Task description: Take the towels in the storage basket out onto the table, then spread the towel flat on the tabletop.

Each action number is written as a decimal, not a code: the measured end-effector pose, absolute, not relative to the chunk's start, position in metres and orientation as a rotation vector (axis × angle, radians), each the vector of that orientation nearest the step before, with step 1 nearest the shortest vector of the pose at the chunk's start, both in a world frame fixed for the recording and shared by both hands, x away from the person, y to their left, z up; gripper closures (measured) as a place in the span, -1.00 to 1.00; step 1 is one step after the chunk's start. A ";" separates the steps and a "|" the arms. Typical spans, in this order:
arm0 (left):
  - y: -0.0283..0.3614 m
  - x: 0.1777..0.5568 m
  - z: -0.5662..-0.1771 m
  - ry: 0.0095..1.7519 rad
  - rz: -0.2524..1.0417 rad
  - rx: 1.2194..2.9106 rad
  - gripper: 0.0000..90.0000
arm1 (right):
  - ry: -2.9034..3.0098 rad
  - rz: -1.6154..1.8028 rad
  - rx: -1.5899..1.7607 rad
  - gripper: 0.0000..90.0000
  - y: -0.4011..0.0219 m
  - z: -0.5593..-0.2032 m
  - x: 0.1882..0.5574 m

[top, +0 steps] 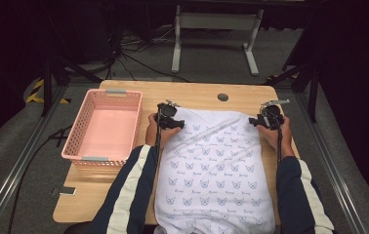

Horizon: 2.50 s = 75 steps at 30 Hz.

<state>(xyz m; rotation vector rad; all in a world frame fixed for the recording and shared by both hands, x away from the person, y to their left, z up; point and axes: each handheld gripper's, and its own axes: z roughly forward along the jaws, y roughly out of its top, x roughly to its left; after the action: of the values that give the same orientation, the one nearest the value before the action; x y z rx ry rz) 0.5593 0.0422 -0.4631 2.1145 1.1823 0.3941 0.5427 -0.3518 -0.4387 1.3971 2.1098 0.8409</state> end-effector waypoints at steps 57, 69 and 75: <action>0.028 0.531 -0.378 0.846 0.440 2.144 0.86 | 2.217 1.078 1.085 0.93 -0.319 -0.372 0.508; 0.058 0.531 -0.323 0.845 0.574 2.071 0.86 | 2.107 1.146 1.023 0.93 -0.325 -0.327 0.496; 0.073 0.538 -0.313 0.867 0.610 2.040 0.86 | 2.024 1.153 1.047 0.93 -0.333 -0.304 0.505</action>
<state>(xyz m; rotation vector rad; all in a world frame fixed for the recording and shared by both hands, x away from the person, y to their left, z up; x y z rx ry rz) 0.5378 0.0727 -0.3129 2.0404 0.8673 0.6095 0.5048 -0.3328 -0.3038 1.0472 2.0237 1.1526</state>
